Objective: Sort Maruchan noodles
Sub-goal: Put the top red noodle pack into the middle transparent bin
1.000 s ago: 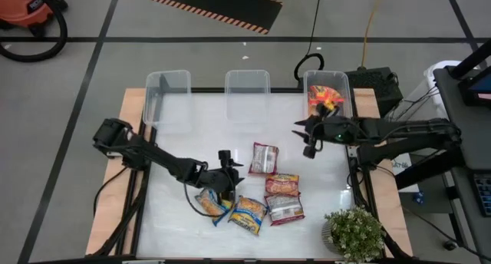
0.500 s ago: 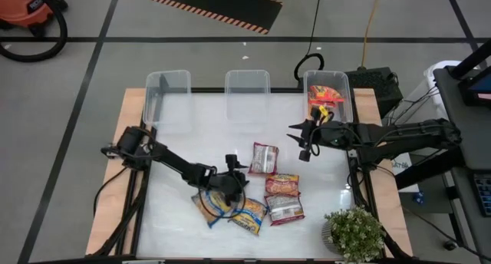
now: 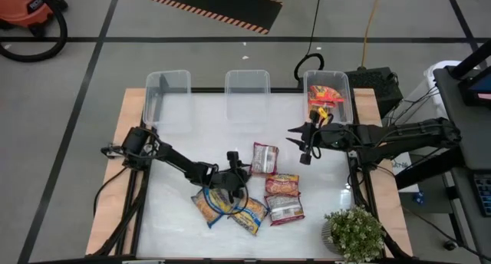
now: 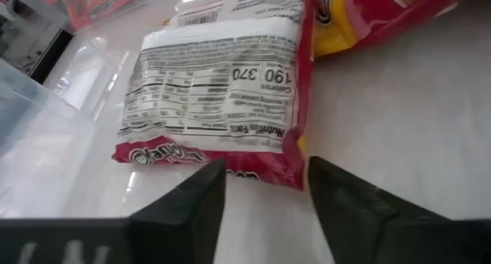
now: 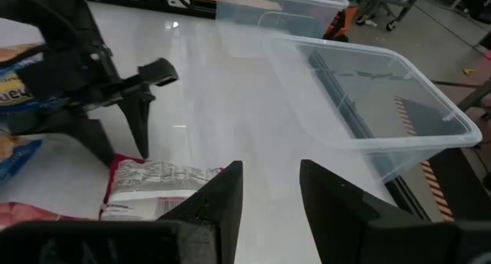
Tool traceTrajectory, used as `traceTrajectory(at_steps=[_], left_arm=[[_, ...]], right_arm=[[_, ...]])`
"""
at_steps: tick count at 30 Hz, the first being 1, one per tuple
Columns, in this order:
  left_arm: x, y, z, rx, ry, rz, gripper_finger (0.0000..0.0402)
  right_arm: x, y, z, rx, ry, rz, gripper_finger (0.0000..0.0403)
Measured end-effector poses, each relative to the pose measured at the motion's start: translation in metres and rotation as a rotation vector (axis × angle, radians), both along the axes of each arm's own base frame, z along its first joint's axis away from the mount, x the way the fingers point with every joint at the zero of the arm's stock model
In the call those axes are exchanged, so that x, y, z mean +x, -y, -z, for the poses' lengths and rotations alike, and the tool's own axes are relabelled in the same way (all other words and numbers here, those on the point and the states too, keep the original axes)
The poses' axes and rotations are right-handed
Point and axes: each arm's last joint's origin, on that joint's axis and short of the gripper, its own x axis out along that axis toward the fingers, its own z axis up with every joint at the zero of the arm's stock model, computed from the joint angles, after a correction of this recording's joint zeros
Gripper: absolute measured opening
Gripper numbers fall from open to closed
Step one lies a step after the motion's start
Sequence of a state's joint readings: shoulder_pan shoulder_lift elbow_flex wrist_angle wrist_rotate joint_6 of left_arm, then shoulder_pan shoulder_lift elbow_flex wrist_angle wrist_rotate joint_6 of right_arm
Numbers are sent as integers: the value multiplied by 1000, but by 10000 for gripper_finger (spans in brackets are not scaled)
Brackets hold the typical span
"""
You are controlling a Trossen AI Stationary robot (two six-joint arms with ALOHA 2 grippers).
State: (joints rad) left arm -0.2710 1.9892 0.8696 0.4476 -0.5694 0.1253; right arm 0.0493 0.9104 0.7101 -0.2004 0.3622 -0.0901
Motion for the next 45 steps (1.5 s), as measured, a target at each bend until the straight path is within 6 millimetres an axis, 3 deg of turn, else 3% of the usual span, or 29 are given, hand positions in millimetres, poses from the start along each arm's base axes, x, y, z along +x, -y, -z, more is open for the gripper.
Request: traceTrajectory(at_steps=[12,18,24,33,40,45], left_arm=[[4,-2,-3,54,14,58,18],[4,-2,-9,70,36,71,5],[2,-7,-55,56,167,24,4],[-19,-36,-134,-31,356,-81,4],[-36,-56,-172,-41,455,-136,3],[-44,-71,-185,-40,497,-179,3]], right_arm=[[0,-4,0,-1,5,-19,125],[0,-4,2,-3,4,-19,125],[0,-5,18,-61,8,-55,125],[11,-11,35,-80,35,-145,126],[35,-15,46,-74,84,-195,134],[53,-16,52,-113,168,-155,188]])
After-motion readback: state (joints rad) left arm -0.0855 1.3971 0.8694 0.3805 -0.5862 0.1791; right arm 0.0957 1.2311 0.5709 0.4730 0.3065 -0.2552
